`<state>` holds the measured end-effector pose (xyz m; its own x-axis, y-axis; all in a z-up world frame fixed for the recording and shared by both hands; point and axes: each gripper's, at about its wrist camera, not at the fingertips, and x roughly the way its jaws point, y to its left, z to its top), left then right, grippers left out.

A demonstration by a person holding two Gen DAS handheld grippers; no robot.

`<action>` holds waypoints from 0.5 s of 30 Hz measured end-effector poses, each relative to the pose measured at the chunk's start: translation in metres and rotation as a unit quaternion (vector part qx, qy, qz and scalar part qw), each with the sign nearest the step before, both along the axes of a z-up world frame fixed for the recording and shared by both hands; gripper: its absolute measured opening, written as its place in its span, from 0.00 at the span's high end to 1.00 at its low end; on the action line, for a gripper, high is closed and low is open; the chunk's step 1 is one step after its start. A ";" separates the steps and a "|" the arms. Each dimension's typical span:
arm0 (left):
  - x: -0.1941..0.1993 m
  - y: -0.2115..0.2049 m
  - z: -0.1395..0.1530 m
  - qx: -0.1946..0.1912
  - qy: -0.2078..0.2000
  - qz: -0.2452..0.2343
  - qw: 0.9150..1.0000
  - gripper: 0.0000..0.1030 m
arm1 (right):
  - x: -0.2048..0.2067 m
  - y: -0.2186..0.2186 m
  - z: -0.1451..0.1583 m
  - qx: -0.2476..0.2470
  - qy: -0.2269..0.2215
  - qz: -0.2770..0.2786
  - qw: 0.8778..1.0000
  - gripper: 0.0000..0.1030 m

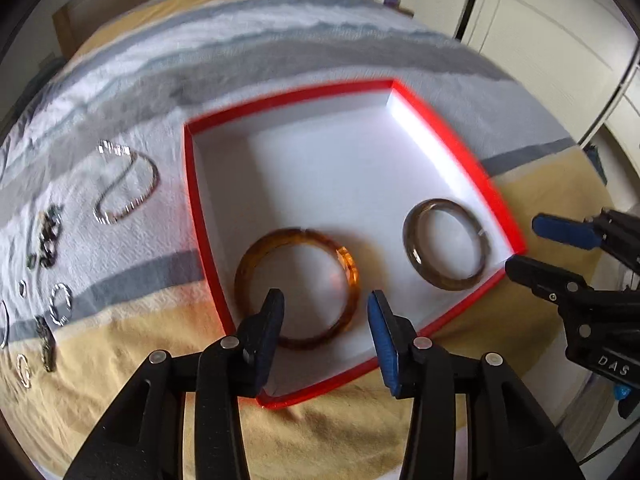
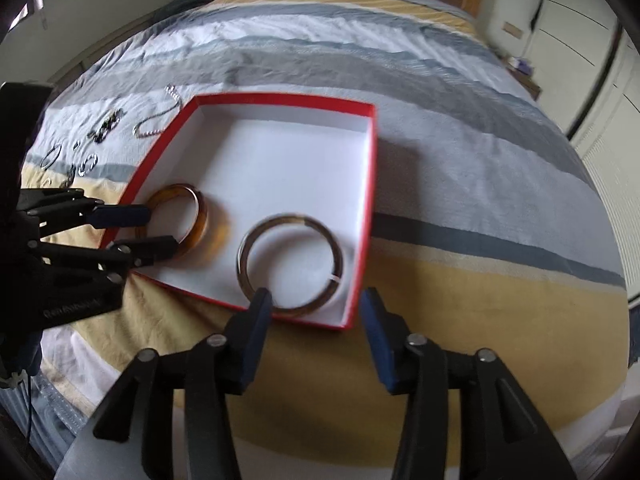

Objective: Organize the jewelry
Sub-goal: 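Open the left tool and the right tool to drop both bangles in the box, then withdraw both tools from the box back toward the remaining jewelry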

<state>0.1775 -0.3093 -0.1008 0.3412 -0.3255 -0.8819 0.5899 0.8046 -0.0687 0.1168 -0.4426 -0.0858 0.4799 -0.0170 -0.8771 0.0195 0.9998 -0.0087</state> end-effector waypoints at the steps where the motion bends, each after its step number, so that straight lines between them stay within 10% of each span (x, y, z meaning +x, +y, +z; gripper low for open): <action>1: -0.005 0.001 0.006 -0.003 -0.013 -0.004 1.000 0.58 | -0.005 -0.004 0.004 0.006 -0.004 -0.011 1.000 0.56; 15: -0.062 0.053 0.132 -0.049 -0.116 0.008 0.992 0.54 | -0.079 0.009 0.092 0.031 -0.112 -0.059 0.992 0.56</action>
